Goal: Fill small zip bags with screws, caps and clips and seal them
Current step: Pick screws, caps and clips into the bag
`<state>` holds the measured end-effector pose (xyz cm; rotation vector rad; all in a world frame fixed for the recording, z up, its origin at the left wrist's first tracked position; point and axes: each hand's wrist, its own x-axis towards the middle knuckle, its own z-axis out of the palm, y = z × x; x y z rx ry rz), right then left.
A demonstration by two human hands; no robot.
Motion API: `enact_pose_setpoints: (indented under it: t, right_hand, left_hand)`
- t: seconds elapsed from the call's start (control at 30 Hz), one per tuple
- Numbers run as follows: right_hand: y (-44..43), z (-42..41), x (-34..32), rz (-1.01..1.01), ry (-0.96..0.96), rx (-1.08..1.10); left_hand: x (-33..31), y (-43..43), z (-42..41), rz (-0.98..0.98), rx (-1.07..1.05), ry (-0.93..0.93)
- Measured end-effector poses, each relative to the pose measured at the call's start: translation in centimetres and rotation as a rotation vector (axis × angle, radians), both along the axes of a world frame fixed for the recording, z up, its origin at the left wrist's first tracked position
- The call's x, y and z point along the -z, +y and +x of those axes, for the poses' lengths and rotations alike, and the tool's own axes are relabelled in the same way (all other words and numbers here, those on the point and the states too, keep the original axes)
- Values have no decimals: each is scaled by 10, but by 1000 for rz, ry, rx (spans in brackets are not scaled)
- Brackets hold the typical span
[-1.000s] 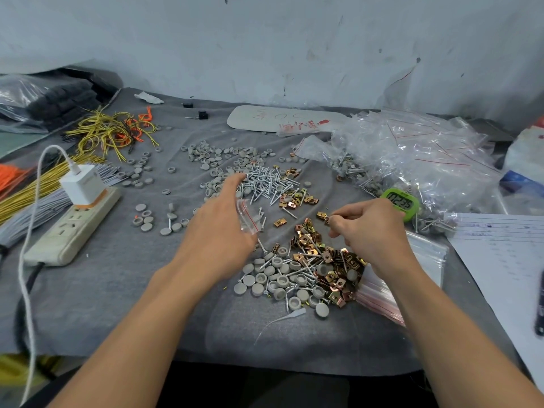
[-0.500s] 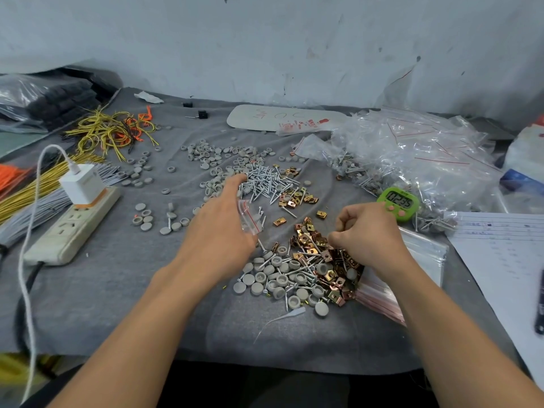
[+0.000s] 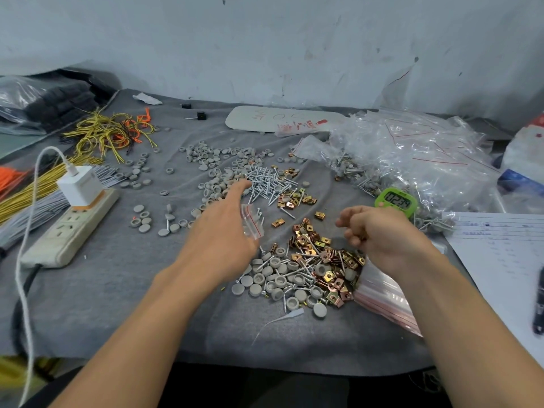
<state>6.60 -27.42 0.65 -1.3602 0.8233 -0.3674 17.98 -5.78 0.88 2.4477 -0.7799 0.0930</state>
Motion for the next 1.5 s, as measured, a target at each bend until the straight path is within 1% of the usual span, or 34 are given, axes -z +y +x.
enact_pose_setpoints:
  t: [0.17, 0.2, 0.27, 0.33, 0.47, 0.53, 0.6, 0.7, 0.8, 0.87, 0.93, 1.0, 1.1, 1.17, 1.27, 1.4, 1.47, 1.5]
  right_hand:
    - [11, -1, -4, 268, -269, 0]
    - [14, 0, -5, 295, -296, -12]
    - [21, 1, -5, 287, -310, -57]
    - [29, 3, -4, 184, -306, -93]
    - [43, 6, -3, -199, -265, -153]
    - [52, 9, -4, -404, -198, -186]
    - [62, 12, -5, -544, -158, -180]
    - [73, 18, -4, -581, -239, -146]
    - [78, 25, -3, -574, -244, -140]
    - [78, 29, -1, -568, -199, -183]
    - [79, 32, 1, -643, -154, -259]
    - [80, 32, 0, -733, -129, -314]
    - [76, 29, -2, -785, -114, -409]
    - [74, 26, -2, -787, -120, -452]
    - [71, 23, -1, -707, -180, -489]
    - [67, 18, 0, -662, -241, -556]
    - [66, 18, -3, -602, -268, -498]
    - [64, 18, -5, -535, -288, -412]
  left_hand:
    - [1, -7, -2, -24, 53, 17]
    - [2, -8, -3, -29, 76, 17]
    - [3, -11, -5, -44, 114, 9]
    - [4, -13, -5, -57, 136, 0]
    - [5, -16, -7, -69, 144, -16]
    - [5, -18, -9, -75, 156, -9]
    - [3, -19, -11, -83, 186, 17]
    - [-2, -20, -14, -106, 239, 68]
    - [-2, -20, -14, -174, 300, 129]
    - [-2, -20, -14, -221, 331, 179]
    - [-2, -18, -13, -251, 342, 203]
    - [-3, -15, -11, -262, 338, 208]
    - [-4, -11, -8, -246, 349, 181]
    - [-4, -10, -9, -181, 340, 135]
    - [-3, -9, -8, -67, 242, 69]
    - [0, -9, -9, 38, 174, -129]
    - [4, -10, -8, 40, 153, -167]
    - [5, -10, -7, 28, 136, -157]
